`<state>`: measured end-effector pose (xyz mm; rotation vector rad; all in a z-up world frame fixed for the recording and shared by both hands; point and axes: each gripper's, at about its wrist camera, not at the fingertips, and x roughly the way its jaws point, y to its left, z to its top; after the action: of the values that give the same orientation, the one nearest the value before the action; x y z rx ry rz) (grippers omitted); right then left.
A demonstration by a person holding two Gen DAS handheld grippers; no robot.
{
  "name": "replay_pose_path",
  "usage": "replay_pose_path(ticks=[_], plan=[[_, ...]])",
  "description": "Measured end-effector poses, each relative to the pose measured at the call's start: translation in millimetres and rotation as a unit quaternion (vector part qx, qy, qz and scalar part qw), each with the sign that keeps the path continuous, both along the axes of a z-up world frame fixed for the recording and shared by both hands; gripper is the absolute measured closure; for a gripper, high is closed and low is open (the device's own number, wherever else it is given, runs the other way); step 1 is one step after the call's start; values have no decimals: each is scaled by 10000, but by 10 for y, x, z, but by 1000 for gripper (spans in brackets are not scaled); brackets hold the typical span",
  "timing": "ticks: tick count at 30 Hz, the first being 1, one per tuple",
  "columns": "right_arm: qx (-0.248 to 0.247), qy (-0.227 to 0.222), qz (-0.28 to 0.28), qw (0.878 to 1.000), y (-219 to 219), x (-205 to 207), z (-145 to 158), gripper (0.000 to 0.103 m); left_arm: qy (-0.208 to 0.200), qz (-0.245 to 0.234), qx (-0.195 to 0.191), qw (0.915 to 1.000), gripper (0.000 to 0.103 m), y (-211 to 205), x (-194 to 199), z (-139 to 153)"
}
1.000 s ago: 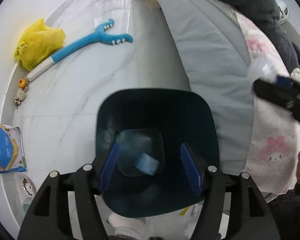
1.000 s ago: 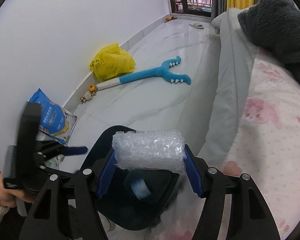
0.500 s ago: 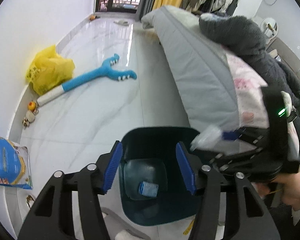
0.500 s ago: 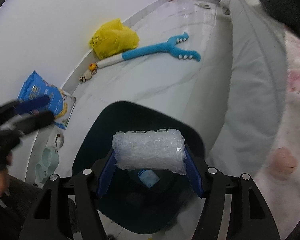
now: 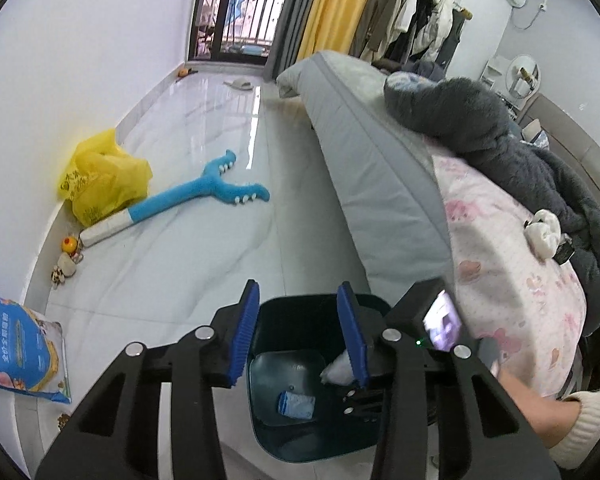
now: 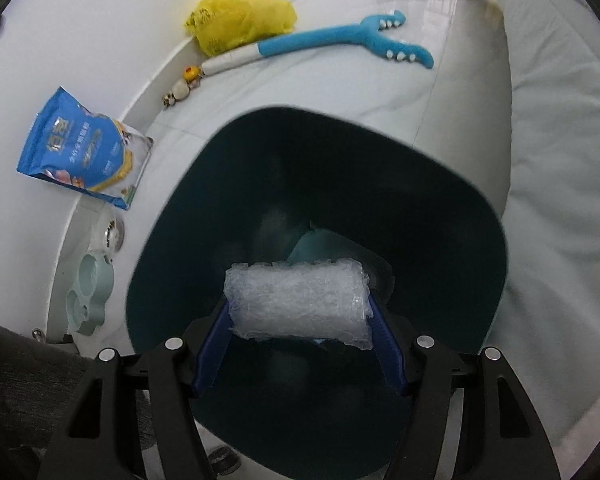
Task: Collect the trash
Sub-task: 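Open the left tool over the bin while the right tool releases the bubble wrap, then move both tools back toward the remaining items on the bed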
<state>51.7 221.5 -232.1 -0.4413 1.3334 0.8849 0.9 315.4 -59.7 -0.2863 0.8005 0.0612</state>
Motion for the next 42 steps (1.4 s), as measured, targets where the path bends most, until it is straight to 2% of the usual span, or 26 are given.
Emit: replay_pose_path(ticks=[4, 10, 15, 23, 32, 36, 42], plan=[[-134, 145, 137, 9997, -17, -67, -81, 36, -181, -38, 10, 9998, 60, -26, 3, 125], [-176, 176, 318, 9992, -74, -179, -61, 27, -416, -74, 104, 9991, 60, -128, 23, 290], [-102, 79, 329, 9994, -146, -162, 49, 24, -569, -136, 140, 9982, 50, -245, 80, 396], [504, -411, 341, 9973, -330, -103, 613, 24, -738, -169, 270, 9968, 39, -467, 181, 549], [1150, -1095, 191, 9871, -634, 6, 1291, 24, -983, -95, 276, 9947, 31, -651, 243, 720], [1328, -1411, 27, 9810, -860, 107, 1529, 24, -1140, -80, 243, 9931, 26, -754, 277, 794], [1425, -1746, -298, 9738, -1234, 267, 1723, 24, -1218, -167, 173, 9923, 22, -932, 396, 840]])
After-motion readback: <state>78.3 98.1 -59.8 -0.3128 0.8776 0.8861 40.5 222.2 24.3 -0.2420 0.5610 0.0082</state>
